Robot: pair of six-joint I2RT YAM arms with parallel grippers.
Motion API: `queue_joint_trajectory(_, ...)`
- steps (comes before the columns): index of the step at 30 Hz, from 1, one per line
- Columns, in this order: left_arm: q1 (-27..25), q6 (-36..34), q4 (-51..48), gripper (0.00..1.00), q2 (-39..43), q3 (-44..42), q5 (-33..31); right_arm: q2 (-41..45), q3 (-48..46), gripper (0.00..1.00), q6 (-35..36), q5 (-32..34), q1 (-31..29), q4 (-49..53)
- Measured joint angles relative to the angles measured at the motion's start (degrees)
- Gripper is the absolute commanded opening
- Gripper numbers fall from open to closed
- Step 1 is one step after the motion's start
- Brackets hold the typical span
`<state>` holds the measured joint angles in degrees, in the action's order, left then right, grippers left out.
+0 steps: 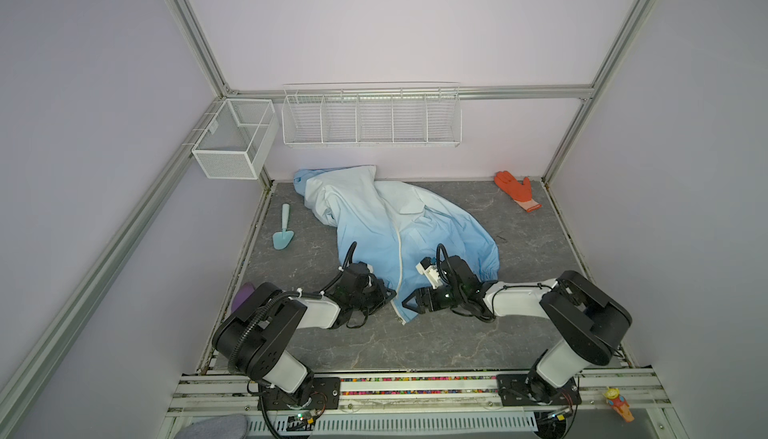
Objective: Zip up the jacket
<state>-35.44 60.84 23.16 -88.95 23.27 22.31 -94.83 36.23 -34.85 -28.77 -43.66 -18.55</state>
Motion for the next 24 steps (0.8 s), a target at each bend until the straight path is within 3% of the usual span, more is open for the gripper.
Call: queue_joint_trajectory(24,0.3,-0.1,-1.6,0.0,0.9,0.1,-0.4,-6.2,5.3,0.39,1.0,-1.1,-4.8,3.3)
